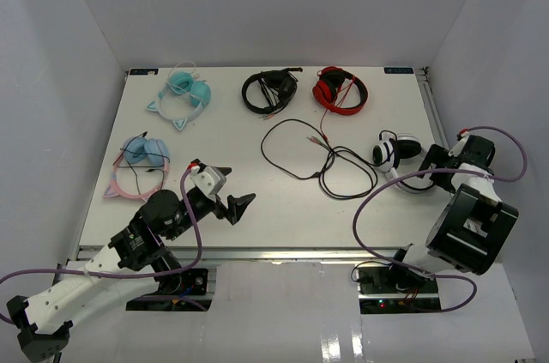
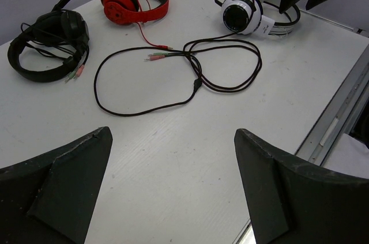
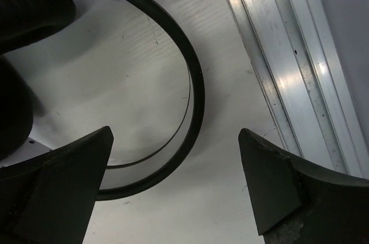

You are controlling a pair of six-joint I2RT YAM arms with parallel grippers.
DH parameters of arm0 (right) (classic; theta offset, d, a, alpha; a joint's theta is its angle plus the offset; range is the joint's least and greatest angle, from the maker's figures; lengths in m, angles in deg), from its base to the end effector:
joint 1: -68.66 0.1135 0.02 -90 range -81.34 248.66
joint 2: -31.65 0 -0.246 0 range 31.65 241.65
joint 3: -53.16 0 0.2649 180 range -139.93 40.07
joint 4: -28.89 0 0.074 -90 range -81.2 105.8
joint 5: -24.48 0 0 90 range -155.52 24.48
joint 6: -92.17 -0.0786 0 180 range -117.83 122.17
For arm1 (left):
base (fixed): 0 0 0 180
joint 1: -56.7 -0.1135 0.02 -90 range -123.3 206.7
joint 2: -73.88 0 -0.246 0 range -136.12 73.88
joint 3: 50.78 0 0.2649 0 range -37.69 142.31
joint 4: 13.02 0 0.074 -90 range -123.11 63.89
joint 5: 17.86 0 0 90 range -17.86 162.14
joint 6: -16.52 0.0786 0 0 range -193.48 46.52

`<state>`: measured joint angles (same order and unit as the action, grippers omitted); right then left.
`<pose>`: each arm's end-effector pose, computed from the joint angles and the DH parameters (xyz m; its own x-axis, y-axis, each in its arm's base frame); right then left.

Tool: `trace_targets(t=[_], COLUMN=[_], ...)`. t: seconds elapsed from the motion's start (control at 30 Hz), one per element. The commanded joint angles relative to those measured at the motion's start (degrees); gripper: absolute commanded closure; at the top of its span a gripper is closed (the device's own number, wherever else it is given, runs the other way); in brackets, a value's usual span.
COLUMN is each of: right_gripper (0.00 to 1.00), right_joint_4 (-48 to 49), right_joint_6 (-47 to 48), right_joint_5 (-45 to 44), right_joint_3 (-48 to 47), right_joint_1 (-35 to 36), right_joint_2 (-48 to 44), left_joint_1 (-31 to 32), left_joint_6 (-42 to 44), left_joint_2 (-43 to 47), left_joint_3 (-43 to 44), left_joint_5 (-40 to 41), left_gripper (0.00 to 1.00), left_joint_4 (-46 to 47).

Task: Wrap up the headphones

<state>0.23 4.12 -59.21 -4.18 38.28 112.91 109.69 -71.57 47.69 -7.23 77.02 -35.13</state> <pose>0.2780 -0.1530 0.1284 -0.6999 0.3711 -0.6103 0.4215 0.9044 0.0666 0.1281 -0.1588 0.2885 -0.0250 0.0883 -0.9958 0.7459 0.6649 0.0403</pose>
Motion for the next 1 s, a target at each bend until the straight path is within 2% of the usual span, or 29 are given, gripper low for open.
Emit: trace_targets(t=[0.0,0.27,0.4,0.43,0.6,0.77,0.83,0.9,0.97], right_gripper=[0.16,0.57,0.66,0.73,0.9,0.92,0.92,0.92,0.92], right_joint_4=[4.45,4.63,4.41,4.4,4.06,1.42,-0.22,-1.38,-1.81], right_joint_6=[-0.48,-3.23,-3.6,-3.51,-0.23,8.31,11.3,14.45,17.25], right_joint_5=[-0.56,-1.08,-0.56,-0.37,4.82,13.53,14.3,13.3,10.69], right_joint_3=[-0.32,-0.99,-1.19,-1.19,-0.34,0.7,0.45,0.18,-0.17], right_joint_1=[0.81,2.16,2.16,2.16,2.66,5.83,9.07,14.15,22.81], right_joint_2=[1.55,8.97,11.03,10.98,5.63,-4.58,-8.85,-13.86,-19.65], left_joint_1=[0.12,0.09,0.09,0.09,0.09,0.09,0.09,0.09,0.09], left_joint_6=[-0.24,-0.24,-0.24,-0.24,-0.16,0.01,-0.07,-0.12,-0.15], left_joint_2=[-0.31,-0.8,-0.96,-0.97,-1.39,-3.93,-4.3,-4.2,-3.99], left_joint_3=[1.1,1.02,1.01,1.0,0.58,0.27,-0.11,-1.09,-1.94], left_joint_5=[-0.72,-0.25,-0.14,-0.14,-1.4,-4.47,-4.89,-7.08,-9.67], left_gripper=[0.02,0.02,0.02,0.02,0.02,0.02,0.02,0.02,0.02], left_joint_4=[-0.04,-0.12,-0.06,-0.12,0.46,1.15,1.85,3.24,4.95])
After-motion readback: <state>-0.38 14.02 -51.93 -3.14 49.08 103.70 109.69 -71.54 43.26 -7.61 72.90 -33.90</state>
